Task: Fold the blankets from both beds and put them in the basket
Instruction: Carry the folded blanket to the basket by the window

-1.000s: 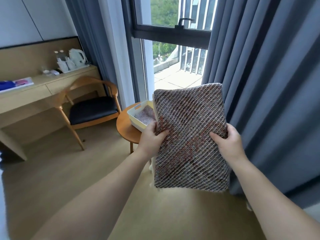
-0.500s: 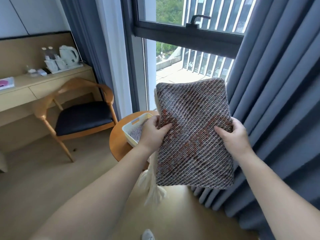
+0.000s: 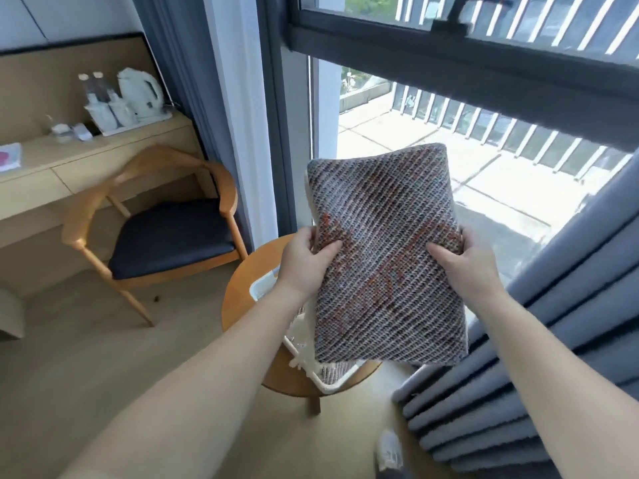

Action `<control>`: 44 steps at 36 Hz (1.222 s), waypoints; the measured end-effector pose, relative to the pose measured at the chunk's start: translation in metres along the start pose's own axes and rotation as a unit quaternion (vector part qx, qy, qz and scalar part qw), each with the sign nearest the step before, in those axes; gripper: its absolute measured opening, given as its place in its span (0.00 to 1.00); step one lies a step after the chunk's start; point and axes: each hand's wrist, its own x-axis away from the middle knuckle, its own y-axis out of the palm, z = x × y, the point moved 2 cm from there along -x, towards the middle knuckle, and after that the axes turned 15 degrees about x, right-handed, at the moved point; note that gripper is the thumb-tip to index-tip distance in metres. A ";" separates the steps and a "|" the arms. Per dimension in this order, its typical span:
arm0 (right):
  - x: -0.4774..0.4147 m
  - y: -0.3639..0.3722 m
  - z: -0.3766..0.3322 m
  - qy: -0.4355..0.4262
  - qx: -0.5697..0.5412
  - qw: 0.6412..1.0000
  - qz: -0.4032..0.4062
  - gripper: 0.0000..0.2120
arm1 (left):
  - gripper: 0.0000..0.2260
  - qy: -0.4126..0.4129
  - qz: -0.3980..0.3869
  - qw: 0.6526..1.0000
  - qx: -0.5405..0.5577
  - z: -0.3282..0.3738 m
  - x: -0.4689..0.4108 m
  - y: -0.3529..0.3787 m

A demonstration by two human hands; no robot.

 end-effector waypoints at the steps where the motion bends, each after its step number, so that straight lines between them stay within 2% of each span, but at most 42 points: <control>1: -0.014 0.006 0.002 -0.003 0.005 1.000 -0.006 0.16 | 0.14 -0.005 0.010 1.000 -0.004 -0.004 -0.010 0.000; 3: -0.042 0.017 0.006 -0.011 0.022 1.000 -0.015 0.15 | 0.13 -0.013 0.029 0.999 -0.015 -0.013 -0.029 0.002; 7: -0.102 0.036 0.012 -0.019 0.040 0.998 -0.048 0.17 | 0.17 -0.023 0.075 0.997 -0.028 -0.027 -0.075 0.010; 12: -0.168 0.049 0.009 -0.035 0.040 0.996 -0.072 0.17 | 0.12 -0.031 0.103 0.993 -0.039 -0.035 -0.129 0.024; 16: -0.198 0.069 0.015 -0.026 0.028 0.994 -0.099 0.13 | 0.10 -0.047 0.138 0.988 -0.040 -0.051 -0.147 0.022; 21: -0.196 0.111 0.043 -0.016 0.040 0.984 -0.171 0.14 | 0.15 -0.118 0.189 0.972 -0.076 -0.101 -0.130 0.000; 24: -0.184 0.144 0.067 -0.013 0.067 0.973 -0.220 0.13 | 0.15 -0.172 0.209 0.959 -0.080 -0.136 -0.107 -0.016; 28: -0.164 0.188 0.096 -0.018 0.122 0.953 -0.276 0.13 | 0.14 -0.248 0.253 0.928 -0.114 -0.177 -0.077 -0.035; 32: -0.147 0.225 0.124 -0.019 0.177 0.932 -0.317 0.19 | 0.12 -0.302 0.298 0.895 -0.138 -0.211 -0.051 -0.047; 34: -0.141 0.240 0.134 -0.019 0.195 0.922 -0.333 0.21 | 0.12 -0.318 0.313 0.881 -0.154 -0.225 -0.043 -0.051; 39: -0.137 0.265 0.140 -0.019 0.195 0.915 -0.354 0.15 | 0.12 -0.331 0.344 0.860 -0.180 -0.241 -0.045 -0.057; 44: -0.140 0.284 0.144 -0.024 0.237 0.904 -0.355 0.20 | 0.12 -0.326 0.376 0.844 -0.201 -0.249 -0.056 -0.056</control>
